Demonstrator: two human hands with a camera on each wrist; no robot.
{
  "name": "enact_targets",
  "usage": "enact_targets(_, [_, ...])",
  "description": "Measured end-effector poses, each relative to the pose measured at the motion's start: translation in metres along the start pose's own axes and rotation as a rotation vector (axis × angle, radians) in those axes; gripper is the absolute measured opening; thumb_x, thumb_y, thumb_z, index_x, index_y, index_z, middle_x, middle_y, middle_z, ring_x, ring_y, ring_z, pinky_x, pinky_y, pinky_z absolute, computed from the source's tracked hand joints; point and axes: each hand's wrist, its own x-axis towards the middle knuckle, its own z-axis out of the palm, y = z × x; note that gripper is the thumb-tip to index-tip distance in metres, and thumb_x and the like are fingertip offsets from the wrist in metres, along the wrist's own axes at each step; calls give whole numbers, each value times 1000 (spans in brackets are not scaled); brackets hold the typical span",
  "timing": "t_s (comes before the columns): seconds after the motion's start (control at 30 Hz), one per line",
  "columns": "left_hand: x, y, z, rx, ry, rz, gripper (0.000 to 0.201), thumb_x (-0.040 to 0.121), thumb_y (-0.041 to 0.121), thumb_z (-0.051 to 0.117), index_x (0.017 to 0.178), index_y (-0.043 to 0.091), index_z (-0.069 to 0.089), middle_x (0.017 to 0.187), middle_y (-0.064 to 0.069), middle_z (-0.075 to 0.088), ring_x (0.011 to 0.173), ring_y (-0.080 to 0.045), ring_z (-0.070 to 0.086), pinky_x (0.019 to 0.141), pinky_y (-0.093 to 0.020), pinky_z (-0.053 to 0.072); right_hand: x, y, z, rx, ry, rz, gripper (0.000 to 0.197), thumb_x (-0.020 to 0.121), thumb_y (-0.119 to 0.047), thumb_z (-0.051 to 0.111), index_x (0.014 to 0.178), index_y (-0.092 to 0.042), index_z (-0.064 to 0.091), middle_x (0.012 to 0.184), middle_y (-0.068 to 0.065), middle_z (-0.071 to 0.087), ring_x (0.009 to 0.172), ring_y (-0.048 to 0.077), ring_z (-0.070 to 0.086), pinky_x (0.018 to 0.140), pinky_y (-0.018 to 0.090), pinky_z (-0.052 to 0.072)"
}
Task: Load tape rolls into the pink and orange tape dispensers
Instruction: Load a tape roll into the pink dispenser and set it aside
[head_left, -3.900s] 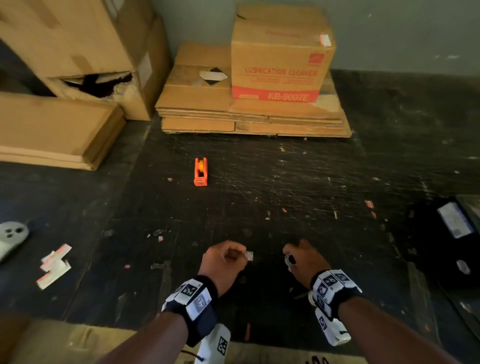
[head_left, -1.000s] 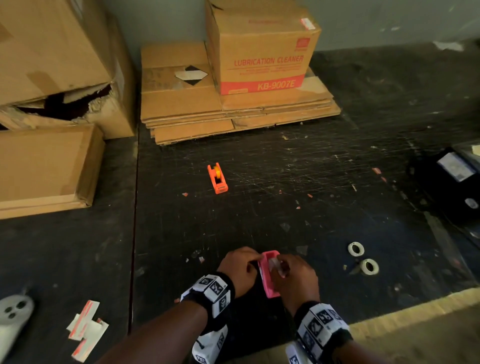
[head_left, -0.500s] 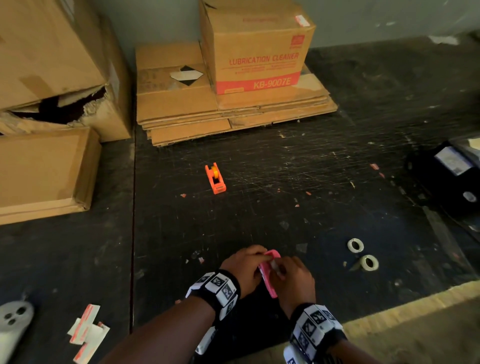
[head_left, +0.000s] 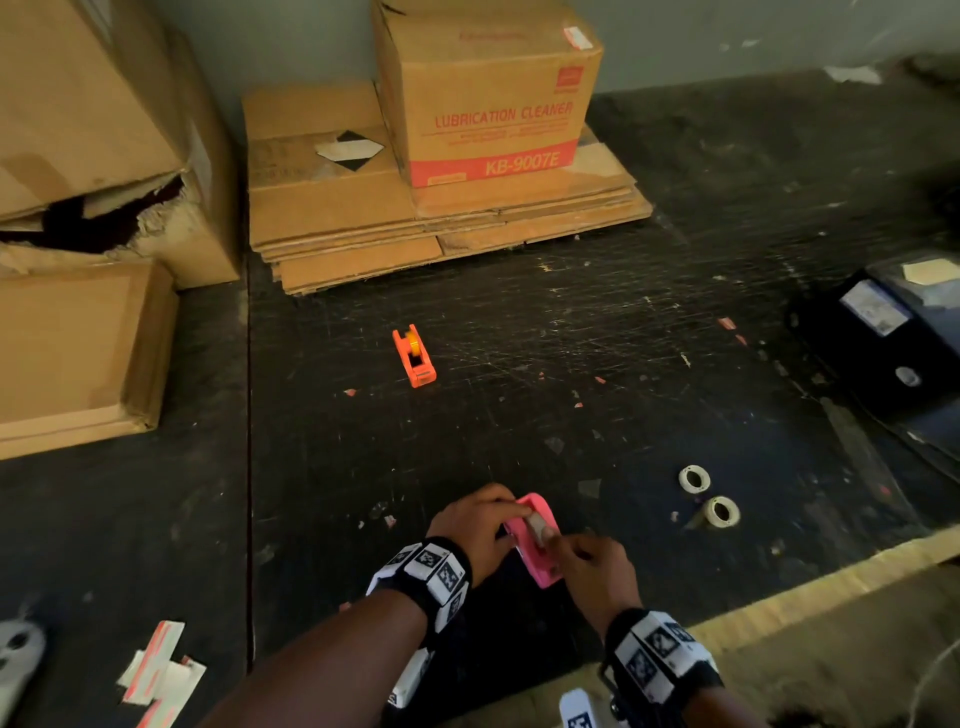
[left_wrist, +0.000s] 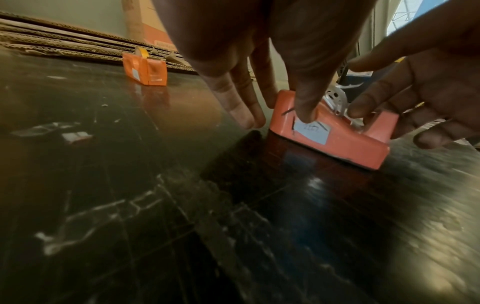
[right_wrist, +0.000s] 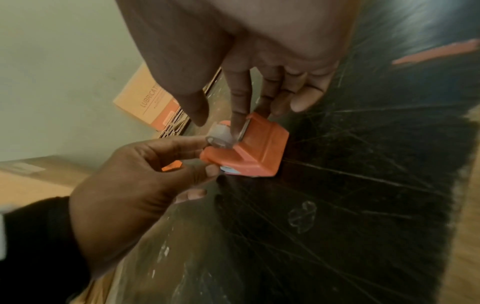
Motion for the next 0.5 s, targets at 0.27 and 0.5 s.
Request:
enact_targets(0.27, [0, 0, 2, -11, 29, -4, 40, 91, 36, 64, 131, 39, 59, 138, 16, 51, 123, -12, 55, 103, -38, 49, 7, 4, -6, -23, -64, 8, 21, 88, -32, 70, 73, -19, 78, 74, 5, 76, 64, 15, 66, 61, 29, 50])
enact_targets(0.5, [3, -3, 2, -13, 22, 3, 40, 91, 33, 65, 130, 37, 60, 137, 16, 52, 121, -11, 57, 103, -38, 49, 0, 30, -12, -55, -142, 78, 21, 89, -32, 71, 75, -17, 76, 61, -4, 63, 57, 10, 55, 57, 26, 43])
